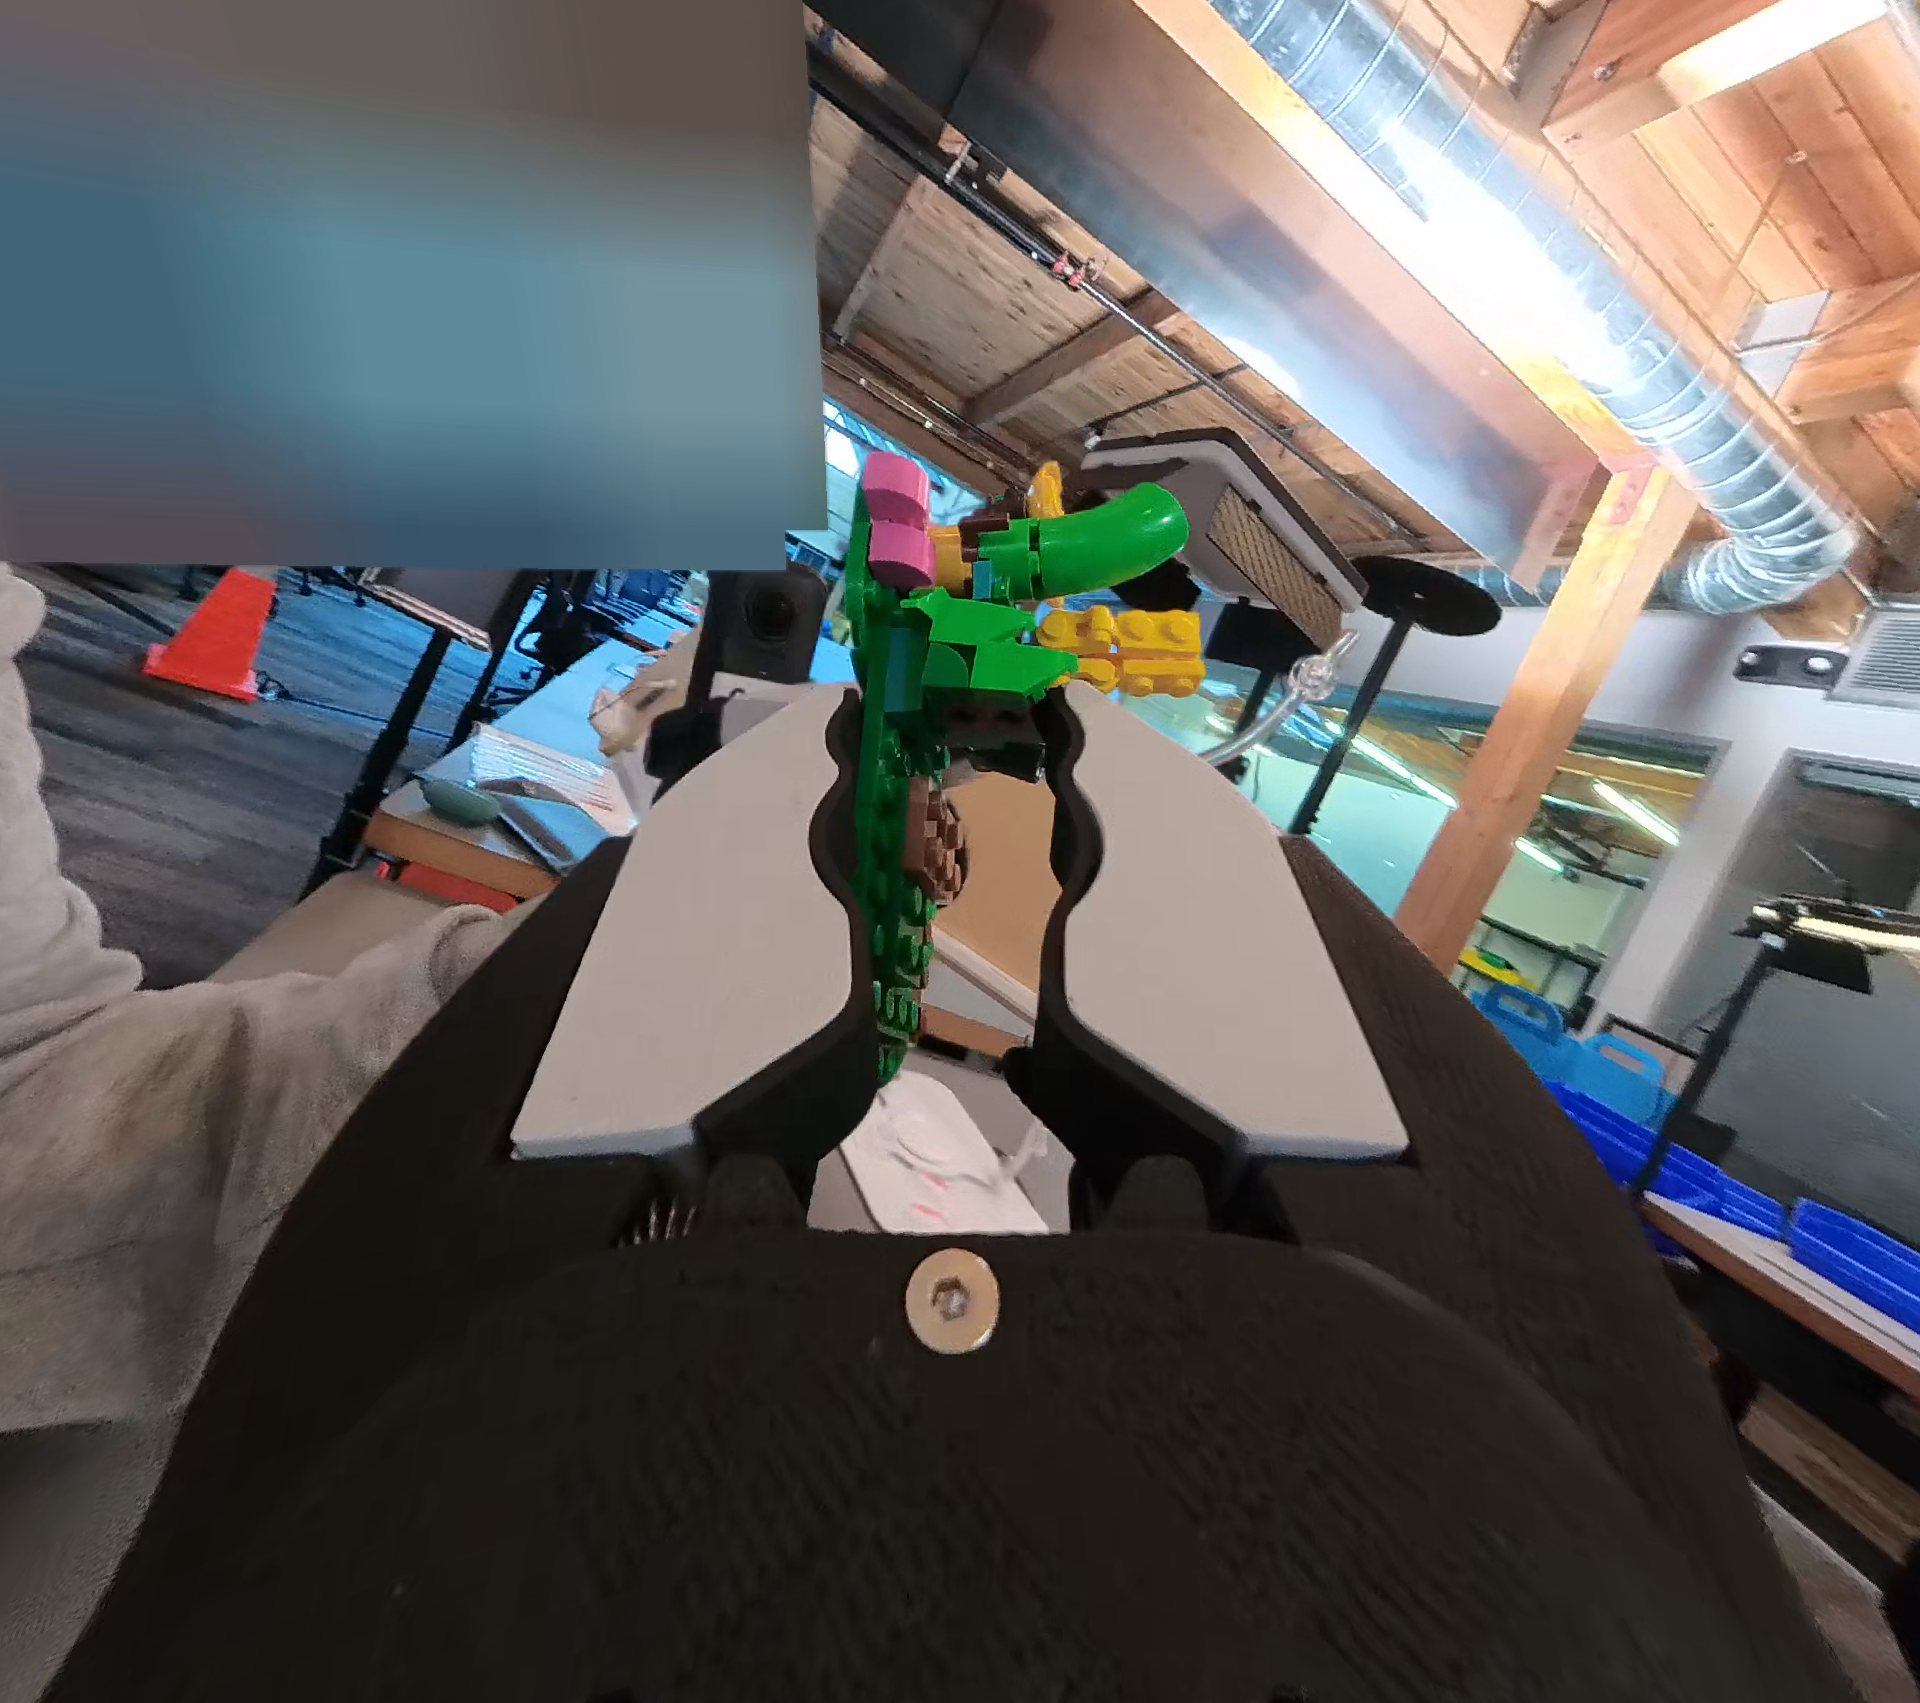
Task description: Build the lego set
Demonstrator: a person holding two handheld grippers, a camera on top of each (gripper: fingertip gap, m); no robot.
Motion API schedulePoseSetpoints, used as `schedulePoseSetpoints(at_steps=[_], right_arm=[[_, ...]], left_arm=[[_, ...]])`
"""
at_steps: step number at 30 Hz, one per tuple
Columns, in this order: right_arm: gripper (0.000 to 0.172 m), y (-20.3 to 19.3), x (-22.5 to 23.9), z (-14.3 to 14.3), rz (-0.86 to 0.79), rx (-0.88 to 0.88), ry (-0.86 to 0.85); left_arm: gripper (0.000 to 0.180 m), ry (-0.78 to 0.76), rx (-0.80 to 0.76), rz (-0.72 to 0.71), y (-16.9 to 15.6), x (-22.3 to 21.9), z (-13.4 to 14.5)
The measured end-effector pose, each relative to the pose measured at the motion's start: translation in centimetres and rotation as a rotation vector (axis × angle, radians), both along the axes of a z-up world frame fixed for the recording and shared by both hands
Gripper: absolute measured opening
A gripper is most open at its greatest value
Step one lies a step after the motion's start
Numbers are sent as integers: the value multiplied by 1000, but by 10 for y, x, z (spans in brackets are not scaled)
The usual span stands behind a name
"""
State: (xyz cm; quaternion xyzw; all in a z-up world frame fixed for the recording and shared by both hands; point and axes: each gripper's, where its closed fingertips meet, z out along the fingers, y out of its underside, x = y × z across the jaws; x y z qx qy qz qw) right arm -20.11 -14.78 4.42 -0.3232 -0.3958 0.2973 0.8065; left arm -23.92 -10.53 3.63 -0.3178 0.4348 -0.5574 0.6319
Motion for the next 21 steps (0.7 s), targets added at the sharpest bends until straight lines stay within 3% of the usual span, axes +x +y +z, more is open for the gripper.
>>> schedulePoseSetpoints(at_steps=[6,13,21], right_arm=[[32,18,21,-4,-68,-37,32],[32,29,56,-2,-156,-60,97],[32,19,76,6,-169,-64,160]], left_arm=[[19,122,-267,301,54,-2,-15],[3,315,-85,690,37,-9,-17],[0,405,-44,830,28,-12,-24]])
